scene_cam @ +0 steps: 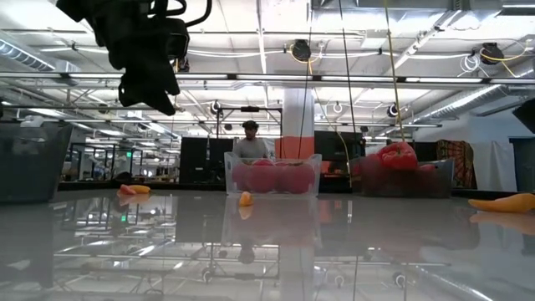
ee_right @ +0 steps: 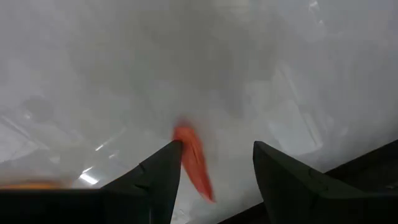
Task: Sort produce into baskets
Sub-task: Put the orange chili into the bottom gray bin
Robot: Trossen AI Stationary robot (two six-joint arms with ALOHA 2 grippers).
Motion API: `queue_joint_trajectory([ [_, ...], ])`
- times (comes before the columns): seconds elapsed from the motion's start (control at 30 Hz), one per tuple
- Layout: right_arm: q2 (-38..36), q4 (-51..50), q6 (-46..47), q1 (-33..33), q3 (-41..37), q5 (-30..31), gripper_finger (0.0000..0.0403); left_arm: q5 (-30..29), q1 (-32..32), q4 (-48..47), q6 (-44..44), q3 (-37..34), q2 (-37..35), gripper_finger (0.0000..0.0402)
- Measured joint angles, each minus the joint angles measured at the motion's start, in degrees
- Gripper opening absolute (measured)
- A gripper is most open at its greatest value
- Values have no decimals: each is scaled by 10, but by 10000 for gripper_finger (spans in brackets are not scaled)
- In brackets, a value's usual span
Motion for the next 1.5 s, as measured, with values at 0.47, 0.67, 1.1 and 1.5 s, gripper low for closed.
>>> queue_joint_trajectory([
  [0.47,-1,54,26,86,-29,11,139,-83,-45,56,-116,2,10,212],
  [0.67,-1,75,32,88,-29,8,40,-114,-74,58,-138,2,10,212],
  [1.1,-82,-16,176,27,18,56,135,-102,-97,53,-47,2,10,212],
  [1.5,-108,68,177,-41,-59,44,248,-85,-96,52,2,1,10,212],
])
